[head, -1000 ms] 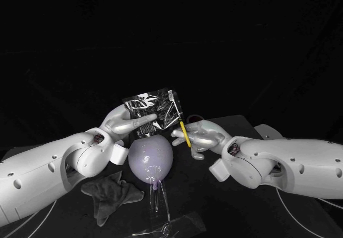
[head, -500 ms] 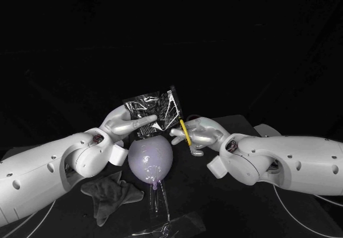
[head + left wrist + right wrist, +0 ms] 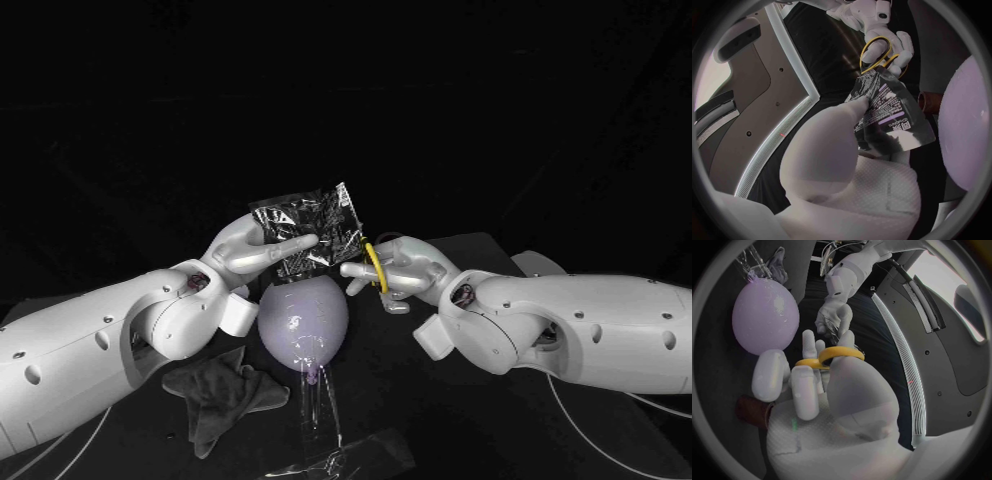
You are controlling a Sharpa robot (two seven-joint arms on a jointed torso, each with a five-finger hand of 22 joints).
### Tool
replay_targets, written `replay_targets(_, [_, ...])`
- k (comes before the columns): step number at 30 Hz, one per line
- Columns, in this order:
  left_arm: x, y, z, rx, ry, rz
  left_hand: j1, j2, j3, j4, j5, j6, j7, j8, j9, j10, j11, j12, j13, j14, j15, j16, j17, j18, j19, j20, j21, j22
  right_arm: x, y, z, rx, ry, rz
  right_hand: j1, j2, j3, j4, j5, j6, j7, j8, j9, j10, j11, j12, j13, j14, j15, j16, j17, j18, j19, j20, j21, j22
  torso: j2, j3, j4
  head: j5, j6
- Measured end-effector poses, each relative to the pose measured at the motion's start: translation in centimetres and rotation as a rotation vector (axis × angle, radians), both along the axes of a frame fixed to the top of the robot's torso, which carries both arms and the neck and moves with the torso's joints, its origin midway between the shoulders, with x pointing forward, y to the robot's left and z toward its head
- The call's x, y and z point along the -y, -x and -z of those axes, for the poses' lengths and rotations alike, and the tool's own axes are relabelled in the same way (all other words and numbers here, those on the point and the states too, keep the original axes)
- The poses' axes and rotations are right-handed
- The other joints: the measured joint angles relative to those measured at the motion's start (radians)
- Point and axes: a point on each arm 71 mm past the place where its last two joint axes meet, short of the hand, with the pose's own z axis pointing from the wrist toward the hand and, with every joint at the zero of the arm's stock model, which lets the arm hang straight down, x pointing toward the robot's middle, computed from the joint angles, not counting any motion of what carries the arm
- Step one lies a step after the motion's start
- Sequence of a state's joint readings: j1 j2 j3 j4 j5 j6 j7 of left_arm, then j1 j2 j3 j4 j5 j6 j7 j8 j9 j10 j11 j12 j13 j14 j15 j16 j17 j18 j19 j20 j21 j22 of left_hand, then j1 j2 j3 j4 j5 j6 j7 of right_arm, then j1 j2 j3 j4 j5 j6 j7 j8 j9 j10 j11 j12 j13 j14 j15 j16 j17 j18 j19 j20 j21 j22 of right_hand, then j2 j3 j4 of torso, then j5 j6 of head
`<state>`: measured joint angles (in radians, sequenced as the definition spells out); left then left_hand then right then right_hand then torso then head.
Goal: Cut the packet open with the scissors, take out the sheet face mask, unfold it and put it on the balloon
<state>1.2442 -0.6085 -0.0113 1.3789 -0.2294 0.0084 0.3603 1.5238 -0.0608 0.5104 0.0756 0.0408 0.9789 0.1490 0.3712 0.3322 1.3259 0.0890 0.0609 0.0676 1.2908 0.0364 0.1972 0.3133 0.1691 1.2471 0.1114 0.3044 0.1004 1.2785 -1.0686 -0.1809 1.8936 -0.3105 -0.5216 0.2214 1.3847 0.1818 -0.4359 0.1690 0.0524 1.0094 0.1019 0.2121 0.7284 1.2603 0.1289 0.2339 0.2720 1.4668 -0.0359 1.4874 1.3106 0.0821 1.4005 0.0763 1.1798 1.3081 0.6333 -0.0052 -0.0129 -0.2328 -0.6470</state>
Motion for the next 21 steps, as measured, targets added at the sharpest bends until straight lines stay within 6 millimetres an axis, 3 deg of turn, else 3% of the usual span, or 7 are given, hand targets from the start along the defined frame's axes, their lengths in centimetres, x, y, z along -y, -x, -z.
replay_targets(4, [0.0,0.0,-0.02,0.0,0.0,0.0,0.0,0.0,0.0,0.0,0.004,0.0,0.0,0.0,0.0,0.0,0.0,0.0,0.0,0.0,0.0,0.0,0.0,0.001,0.0,0.0,0.0,0.0,-0.01,-0.01,0.0,0.0,-0.002,0.005,0.001,0.001,-0.001,-0.001,0.0,-0.004,0.004,0.0,0.005,0.0,0.0,0.0,0.014,0.0,0.0,0.0,0.0,-0.006,-0.003,-0.004,0.0,0.0,0.0,0.0,0.0001,0.0,0.002])
replay_targets(7, [-0.02,-0.01,-0.01,0.0,-0.001,0.0,0.0,0.0,0.0,0.0,0.004,-0.003,0.003,0.0,0.0,0.0,0.0,-0.001,0.0,0.0,0.0,0.0,0.0,0.001,0.0,0.0,0.0,0.0,-0.01,-0.01,-0.01,0.0,-0.003,0.006,0.001,0.001,-0.001,-0.001,0.0,-0.058,0.024,-0.029,0.001,-0.004,-0.004,-0.037,0.013,0.0,0.002,0.0,0.0,-0.006,-0.003,-0.004,0.0,0.0,0.0,-0.0002,0.0002,0.0,0.002])
replay_targets(12, [-0.07,-0.03,0.02,-0.001,-0.002,-0.001,0.0,0.0,0.0,0.0,0.004,-0.003,0.003,-0.001,0.0,0.0,0.0,0.001,0.0,0.0,0.0,0.0,0.0,0.001,0.0,0.0,0.0,0.0,-0.08,0.01,-0.04,0.003,-0.007,0.005,-0.017,-0.017,-0.001,-0.001,0.0,-0.117,0.052,-0.076,-0.019,-0.036,-0.041,-0.111,-0.013,0.0,0.041,-0.002,-0.001,-0.006,-0.023,0.016,-0.03,0.0,0.0,-0.0001,0.0001,0.002,0.005])
replay_targets(15, [-0.12,-0.04,0.06,-0.002,-0.003,-0.002,0.0,0.0,0.0,0.0,0.004,-0.003,0.003,-0.001,0.0,0.0,0.0,0.001,0.0,0.0,0.0,0.0,0.0,0.0,0.0,0.0,0.0,0.0,-0.09,0.01,-0.06,0.005,-0.008,0.005,-0.031,-0.031,-0.001,-0.001,0.0,-0.16,0.086,-0.108,-0.035,-0.098,-0.018,-0.154,-0.036,-0.001,0.064,-0.002,-0.002,-0.006,-0.04,0.033,-0.061,-0.001,0.0,0.0,0.0001,0.002,0.006])
replay_targets(16, [-0.14,-0.04,0.06,-0.003,-0.004,-0.003,0.0,0.0,0.0,0.0,0.004,-0.003,0.003,-0.001,0.0,0.0,0.0,0.001,0.0,0.0,0.0,0.0,0.0,0.0,0.0,0.0,0.0,0.0,-0.08,0.01,-0.06,0.005,-0.009,0.005,-0.031,-0.031,-0.001,-0.001,0.0,-0.162,0.087,-0.112,-0.037,-0.104,-0.012,-0.161,-0.041,0.0,0.065,-0.003,-0.005,-0.006,-0.044,0.037,-0.071,-0.001,0.0,0.0,0.0001,0.002,0.006])
replay_targets(18, [-0.17,-0.05,0.09,-0.004,-0.005,-0.003,0.0,0.0,0.0,0.0,0.004,-0.003,0.003,-0.003,0.0,0.0,0.0,0.002,0.0,0.0,0.0,0.0,0.0,0.0,0.0,0.0,0.0,0.0,-0.08,-0.01,-0.08,0.007,-0.009,0.005,-0.043,-0.043,-0.001,-0.001,0.0,-0.183,0.104,-0.128,-0.047,-0.149,0.002,-0.171,-0.059,-0.001,0.078,-0.012,-0.02,-0.005,-0.058,0.051,-0.108,-0.001,0.0,0.0,0.0,0.002,0.007])
replay_targets(21, [-0.2,-0.04,0.17,-0.007,-0.007,-0.004,0.0,0.0,0.0,0.0,0.004,-0.003,0.003,-0.002,0.0,0.0,0.0,0.002,0.0,-0.001,-0.001,0.0,0.0,0.0,0.0,0.0,0.0,0.0,-0.05,-0.09,-0.18,0.012,-0.011,0.006,-0.049,-0.049,-0.001,-0.001,0.0,-0.188,0.109,-0.133,-0.053,-0.17,0.008,-0.171,-0.073,0.0,0.079,-0.012,-0.028,0.01,-0.067,0.06,-0.129,-0.001,0.0,0.0002,0.0,0.002,0.007])
